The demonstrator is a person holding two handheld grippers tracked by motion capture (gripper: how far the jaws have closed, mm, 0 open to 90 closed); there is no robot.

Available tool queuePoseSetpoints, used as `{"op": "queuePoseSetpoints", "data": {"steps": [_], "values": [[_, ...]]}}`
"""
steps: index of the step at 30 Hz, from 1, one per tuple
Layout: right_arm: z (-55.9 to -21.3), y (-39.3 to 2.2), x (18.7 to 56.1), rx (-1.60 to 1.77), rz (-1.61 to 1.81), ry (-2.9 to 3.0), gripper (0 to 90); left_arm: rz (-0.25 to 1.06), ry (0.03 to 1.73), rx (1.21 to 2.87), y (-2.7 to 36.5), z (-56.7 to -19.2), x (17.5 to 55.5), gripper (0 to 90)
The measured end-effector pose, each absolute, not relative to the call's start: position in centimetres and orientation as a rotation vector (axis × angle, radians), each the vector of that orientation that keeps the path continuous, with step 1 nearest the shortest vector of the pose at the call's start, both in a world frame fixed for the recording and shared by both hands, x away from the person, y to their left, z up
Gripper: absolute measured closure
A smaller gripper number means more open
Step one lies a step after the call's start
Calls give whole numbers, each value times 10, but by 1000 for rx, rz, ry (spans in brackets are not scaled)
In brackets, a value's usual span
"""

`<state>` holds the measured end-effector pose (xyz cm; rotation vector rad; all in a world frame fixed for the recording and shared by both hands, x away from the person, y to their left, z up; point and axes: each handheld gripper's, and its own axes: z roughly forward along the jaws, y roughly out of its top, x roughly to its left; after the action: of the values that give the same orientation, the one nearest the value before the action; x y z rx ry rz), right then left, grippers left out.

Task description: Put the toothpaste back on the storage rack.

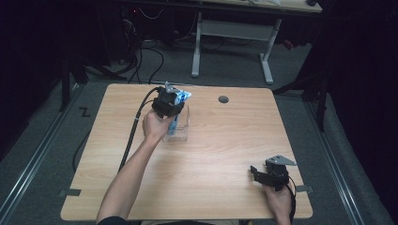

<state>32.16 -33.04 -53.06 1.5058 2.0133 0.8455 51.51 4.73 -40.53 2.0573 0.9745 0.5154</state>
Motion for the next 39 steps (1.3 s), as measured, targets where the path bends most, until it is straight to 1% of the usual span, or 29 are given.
{"op": "queuePoseSetpoints", "data": {"steps": [6,9,16,27,30,36,39], "values": [[-531,-330,322,1506,846,2013,292,468,984,2068,46,-411,518,696],[-531,-330,322,1506,846,2013,292,471,976,2069,45,-411,518,694],[-531,-330,322,1506,846,2013,291,412,997,2043,45,-412,521,684],[-531,-330,322,1506,846,2013,292,403,997,2041,47,-411,520,665],[-531,-330,322,1506,846,2013,291,401,995,2030,48,-409,518,634],[-531,-330,322,1506,846,2013,292,374,998,1968,55,-404,512,527],[-531,-330,322,1506,846,2013,291,387,1010,1957,62,-403,508,499]]}}
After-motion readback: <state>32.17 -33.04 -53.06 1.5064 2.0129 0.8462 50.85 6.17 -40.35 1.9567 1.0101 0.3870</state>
